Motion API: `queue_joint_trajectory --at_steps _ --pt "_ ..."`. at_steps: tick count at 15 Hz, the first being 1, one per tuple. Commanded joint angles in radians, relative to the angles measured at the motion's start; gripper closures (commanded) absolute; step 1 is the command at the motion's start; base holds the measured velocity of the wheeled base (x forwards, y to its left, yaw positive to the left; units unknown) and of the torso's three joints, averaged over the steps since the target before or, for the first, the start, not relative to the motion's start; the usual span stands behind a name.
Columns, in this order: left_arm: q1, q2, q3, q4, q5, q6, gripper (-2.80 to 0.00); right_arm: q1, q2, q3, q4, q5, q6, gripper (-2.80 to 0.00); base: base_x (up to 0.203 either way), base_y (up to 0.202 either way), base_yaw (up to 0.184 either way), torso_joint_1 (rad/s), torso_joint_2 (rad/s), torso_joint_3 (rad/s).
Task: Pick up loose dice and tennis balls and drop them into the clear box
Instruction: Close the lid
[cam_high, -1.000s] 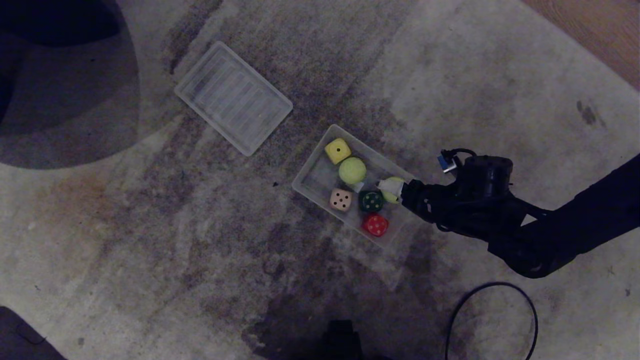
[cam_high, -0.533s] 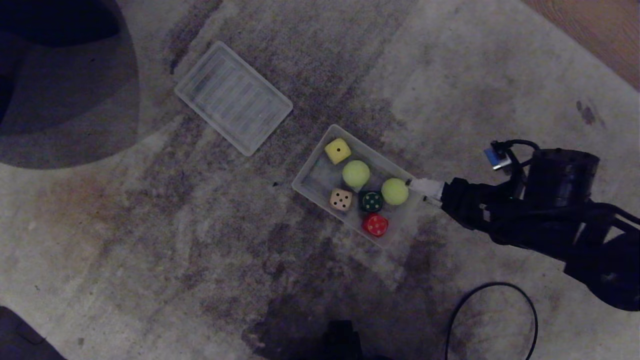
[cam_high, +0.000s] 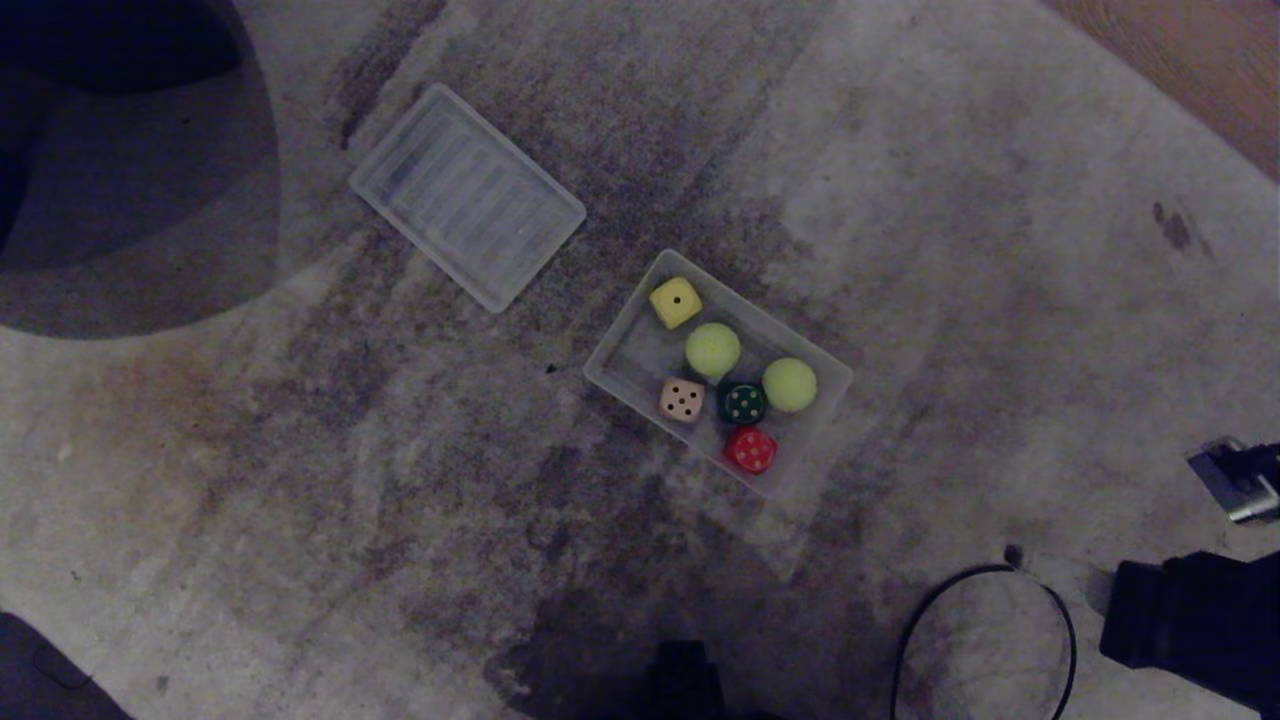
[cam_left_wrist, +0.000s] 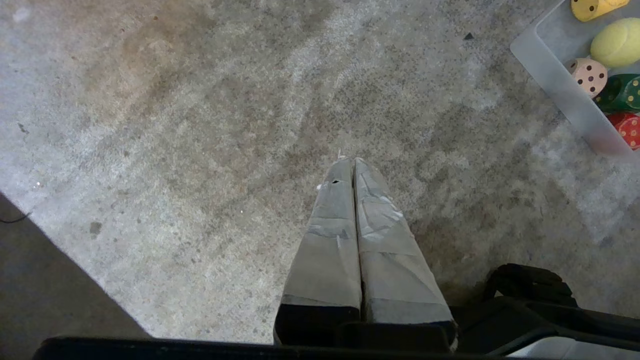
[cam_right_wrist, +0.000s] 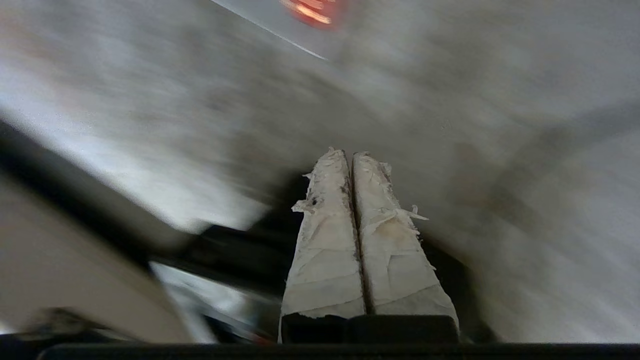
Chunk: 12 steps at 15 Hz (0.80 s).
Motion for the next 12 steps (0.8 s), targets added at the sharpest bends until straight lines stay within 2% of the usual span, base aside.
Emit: queue_joint_trajectory --at_steps 1,5,10,11,12 --pt "0.000 0.001 0.000 0.000 0.000 -0.001 0.00 -0.063 -0.217 0.066 0.120 -0.013 -0.060 0.00 0.000 0.000 0.000 0.000 0.00 0.000" --pt "0.000 0.000 0.000 0.000 0.000 -0.001 0.00 -0.213 -0.521 0.192 0.289 0.008 -0.198 0.00 0.000 0.000 0.000 0.000 0.00 0.000" --pt "0.000 0.001 0.000 0.000 0.000 -0.001 0.00 -0.312 -0.897 0.167 0.581 0.008 -0.305 0.00 0.000 0.000 0.000 0.000 0.00 0.000" --pt "0.000 0.001 0.000 0.000 0.000 -0.001 0.00 -0.331 -0.938 0.162 0.609 -0.008 -0.323 0.00 0.000 0.000 0.000 0.000 0.00 0.000" --pt "0.000 0.000 0.000 0.000 0.000 -0.001 0.00 -0.339 -0.947 0.169 0.612 -0.090 -0.333 0.00 0.000 0.000 0.000 0.000 0.00 0.000"
